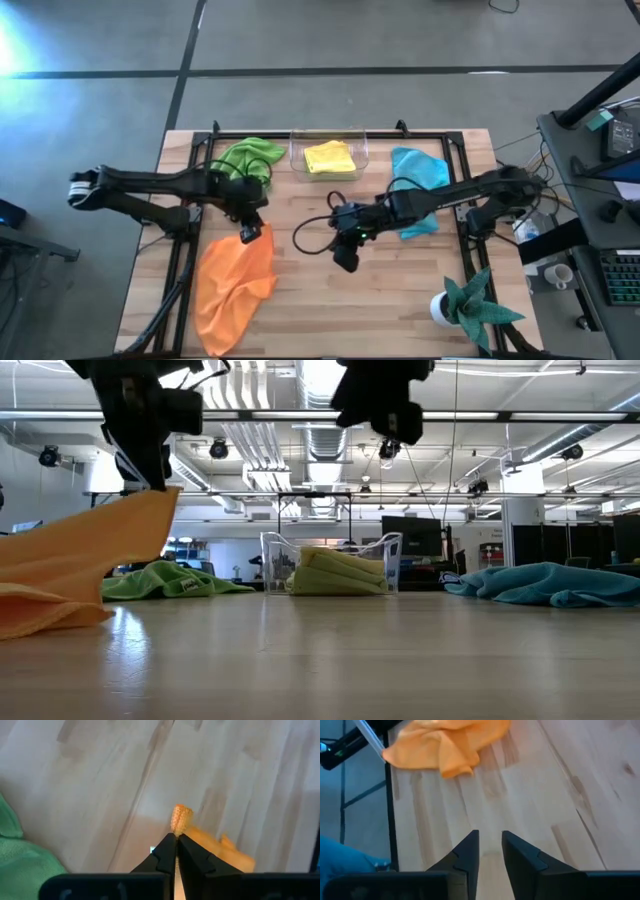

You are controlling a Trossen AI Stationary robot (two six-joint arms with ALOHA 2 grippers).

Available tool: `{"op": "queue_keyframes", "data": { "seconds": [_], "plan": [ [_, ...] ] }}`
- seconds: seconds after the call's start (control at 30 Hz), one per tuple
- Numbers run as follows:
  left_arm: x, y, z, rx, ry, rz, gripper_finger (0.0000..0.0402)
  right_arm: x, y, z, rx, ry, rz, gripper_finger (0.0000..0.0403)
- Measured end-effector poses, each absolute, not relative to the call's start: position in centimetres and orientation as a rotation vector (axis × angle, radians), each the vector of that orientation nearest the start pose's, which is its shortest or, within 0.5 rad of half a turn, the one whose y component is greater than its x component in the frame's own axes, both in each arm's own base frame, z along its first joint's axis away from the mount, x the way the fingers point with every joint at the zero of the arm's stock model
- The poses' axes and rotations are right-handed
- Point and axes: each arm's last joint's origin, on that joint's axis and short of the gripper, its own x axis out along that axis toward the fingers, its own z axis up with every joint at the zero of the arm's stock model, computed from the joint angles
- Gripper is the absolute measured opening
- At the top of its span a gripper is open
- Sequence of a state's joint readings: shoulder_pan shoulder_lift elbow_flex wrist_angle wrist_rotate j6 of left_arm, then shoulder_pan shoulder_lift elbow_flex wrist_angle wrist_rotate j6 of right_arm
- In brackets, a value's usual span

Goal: Fold microfiber towels
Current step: Fold the orange microfiber towel into the transparent bin

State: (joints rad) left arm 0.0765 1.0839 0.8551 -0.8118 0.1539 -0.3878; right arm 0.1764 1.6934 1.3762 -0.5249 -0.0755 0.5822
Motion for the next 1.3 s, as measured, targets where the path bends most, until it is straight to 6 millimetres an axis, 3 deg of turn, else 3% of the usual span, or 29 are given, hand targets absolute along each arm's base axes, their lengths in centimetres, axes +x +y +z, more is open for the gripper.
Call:
{"op": "queue_keyframes", "data": {
  "seconds": [0.4, 0.63, 0.97, 1.3],
  "plan": [
    [20.2, 1.1, 28.3, -0.466, 0.951, 0.113, 0.0000, 39.9, 6.0, 24.2, 0.501, 0.772, -0.054, 0.0154],
    [20.3, 1.1, 30.0, -0.461, 0.913, 0.104, 0.0000, 42.1, 5.7, 23.6, 0.468, 0.605, -0.008, 0.0148],
    [20.5, 1.1, 32.1, -0.451, 0.844, 0.087, 0.0000, 42.7, 4.7, 24.2, 0.438, 0.486, -0.105, 0.0131],
    [20.2, 1.1, 32.5, -0.450, 0.828, 0.084, 0.0000, 43.7, 4.5, 24.0, 0.439, 0.364, -0.165, 0.0130]
  ]
}}
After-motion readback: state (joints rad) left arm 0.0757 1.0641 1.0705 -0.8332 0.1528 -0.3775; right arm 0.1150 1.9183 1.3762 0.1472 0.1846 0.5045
